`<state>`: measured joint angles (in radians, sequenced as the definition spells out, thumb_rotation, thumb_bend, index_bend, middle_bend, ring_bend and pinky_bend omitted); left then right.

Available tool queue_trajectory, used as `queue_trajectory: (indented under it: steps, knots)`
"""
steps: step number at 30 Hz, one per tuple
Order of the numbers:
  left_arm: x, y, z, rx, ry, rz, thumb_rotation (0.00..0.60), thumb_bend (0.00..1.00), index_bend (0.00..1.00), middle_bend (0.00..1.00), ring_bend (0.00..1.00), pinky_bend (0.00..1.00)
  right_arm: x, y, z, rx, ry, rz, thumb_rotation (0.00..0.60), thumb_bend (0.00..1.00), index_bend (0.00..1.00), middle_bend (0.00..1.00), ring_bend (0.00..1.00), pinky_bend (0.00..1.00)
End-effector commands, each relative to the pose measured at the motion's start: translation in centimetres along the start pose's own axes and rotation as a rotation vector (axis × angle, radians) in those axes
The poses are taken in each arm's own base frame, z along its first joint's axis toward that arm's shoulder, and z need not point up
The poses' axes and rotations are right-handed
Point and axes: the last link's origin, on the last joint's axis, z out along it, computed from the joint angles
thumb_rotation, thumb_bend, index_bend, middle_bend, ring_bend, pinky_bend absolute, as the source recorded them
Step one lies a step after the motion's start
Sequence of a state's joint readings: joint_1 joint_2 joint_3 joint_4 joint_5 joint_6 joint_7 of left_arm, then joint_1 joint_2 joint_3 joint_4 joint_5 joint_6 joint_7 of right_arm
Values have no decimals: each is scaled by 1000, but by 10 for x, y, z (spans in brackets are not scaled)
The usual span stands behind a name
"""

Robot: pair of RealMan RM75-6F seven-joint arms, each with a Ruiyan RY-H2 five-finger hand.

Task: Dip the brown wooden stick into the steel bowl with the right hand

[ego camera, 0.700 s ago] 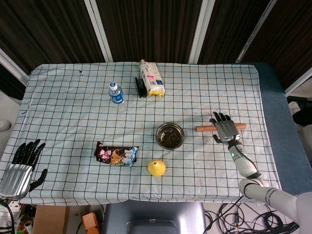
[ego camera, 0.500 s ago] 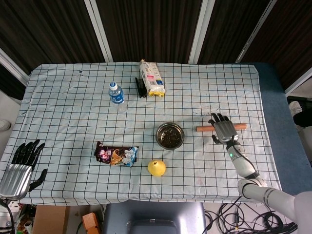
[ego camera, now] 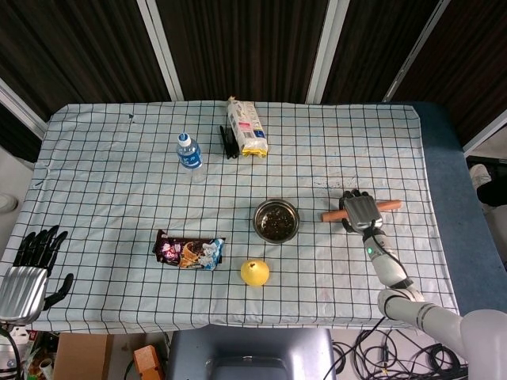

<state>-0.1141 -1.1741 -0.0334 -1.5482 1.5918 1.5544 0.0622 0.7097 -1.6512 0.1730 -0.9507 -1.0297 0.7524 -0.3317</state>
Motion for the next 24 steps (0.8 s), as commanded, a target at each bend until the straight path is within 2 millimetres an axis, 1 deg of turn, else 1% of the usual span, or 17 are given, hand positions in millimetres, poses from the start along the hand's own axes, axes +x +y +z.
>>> queue_trajectory:
  steps: [1,4,7,9,12,14,15,16,19,21,24]
  knots:
    - [0,0,0,0,1,-1,600,381,0,0,0,0,0,0,0,-1,4,2,600,375,511,242,178,274]
    - [0,0,0,1,1,0,600,381,0,0,0,0,-1,2,0,-6,10,-5,600,375,553,257,208,292]
    - [0,0,0,3,0,-1,600,381,0,0,0,0,-1,4,-1,-11,13,-12,600,375,630,318,267,305]
    - [0,-1,0,4,0,-1,600,381,0,0,0,0,-1,4,-1,-11,15,-11,600,376,663,345,292,317]
    - [1,-1,0,5,3,-2,600,381,0,0,0,0,5,2,-2,-9,60,25,600,384,786,443,386,366]
    - [1,-1,0,5,6,-2,600,381,0,0,0,0,13,2,-7,1,131,105,600,387,833,482,426,381]
    - [1,-1,0,6,6,-2,600,382,0,0,0,0,26,3,-12,3,209,246,600,388,838,487,431,383]
    - [1,-1,0,7,6,-2,600,382,0,0,0,0,30,6,-16,13,240,332,600,388,843,491,434,383]
    - [1,-1,0,6,6,-4,600,383,0,0,0,0,36,14,-21,35,242,493,600,387,845,493,435,384]
    - [2,-1,0,6,8,-2,600,383,0,0,0,0,41,21,-21,29,223,627,600,388,846,494,434,386]
    - [2,0,-1,5,9,-2,600,381,0,0,0,0,50,33,-20,8,225,769,600,387,855,499,434,389]
